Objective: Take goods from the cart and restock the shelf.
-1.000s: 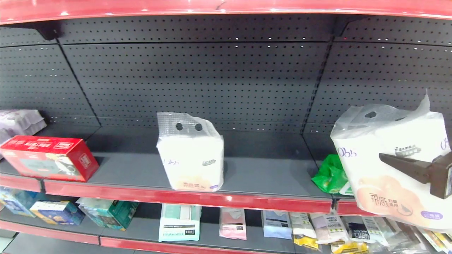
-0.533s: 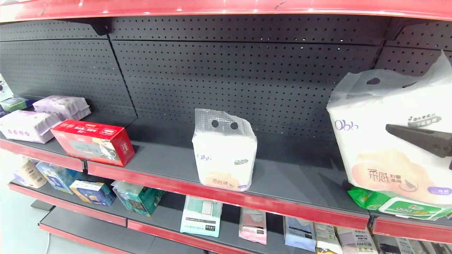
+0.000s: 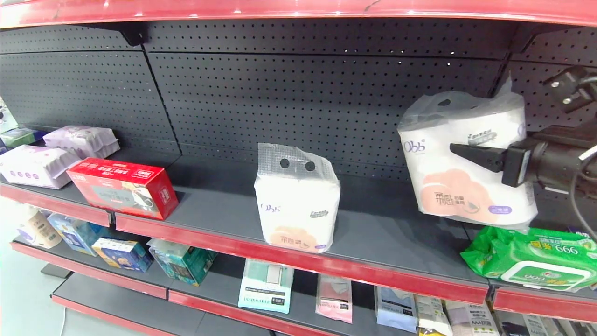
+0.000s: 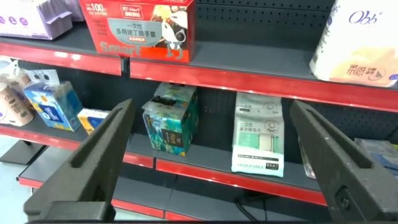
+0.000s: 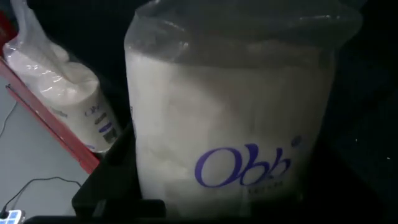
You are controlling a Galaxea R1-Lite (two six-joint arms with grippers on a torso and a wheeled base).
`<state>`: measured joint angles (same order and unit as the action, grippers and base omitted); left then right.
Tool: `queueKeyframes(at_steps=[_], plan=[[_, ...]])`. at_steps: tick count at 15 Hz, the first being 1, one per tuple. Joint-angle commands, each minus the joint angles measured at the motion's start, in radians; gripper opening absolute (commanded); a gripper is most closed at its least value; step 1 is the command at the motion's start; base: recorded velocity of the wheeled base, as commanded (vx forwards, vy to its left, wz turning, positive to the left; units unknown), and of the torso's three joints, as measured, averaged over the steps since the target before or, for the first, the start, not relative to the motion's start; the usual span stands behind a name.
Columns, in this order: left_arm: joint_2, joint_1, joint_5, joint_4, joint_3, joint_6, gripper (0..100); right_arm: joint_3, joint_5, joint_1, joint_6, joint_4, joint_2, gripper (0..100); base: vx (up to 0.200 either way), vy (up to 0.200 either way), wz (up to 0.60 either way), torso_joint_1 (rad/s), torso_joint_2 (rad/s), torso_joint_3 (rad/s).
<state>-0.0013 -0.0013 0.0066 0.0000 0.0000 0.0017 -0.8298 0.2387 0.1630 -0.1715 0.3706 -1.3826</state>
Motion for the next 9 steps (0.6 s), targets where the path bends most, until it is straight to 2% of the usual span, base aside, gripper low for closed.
queueKeyframes(at_steps=[1,9], plan=[[0.001,0.0,0.001,0.0,0.0,0.0,100,-0.014,0.004,-0.002,0.003,0.039,-0.135,0,0.0,0.0,0.0,0.0,0.0,0.0],[0.001,0.0,0.0,0.0,0.0,0.0,100,-0.103,0.004,0.015,-0.002,0.088,-0.274,0,0.0,0.0,0.0,0.0,0.0,0.0]])
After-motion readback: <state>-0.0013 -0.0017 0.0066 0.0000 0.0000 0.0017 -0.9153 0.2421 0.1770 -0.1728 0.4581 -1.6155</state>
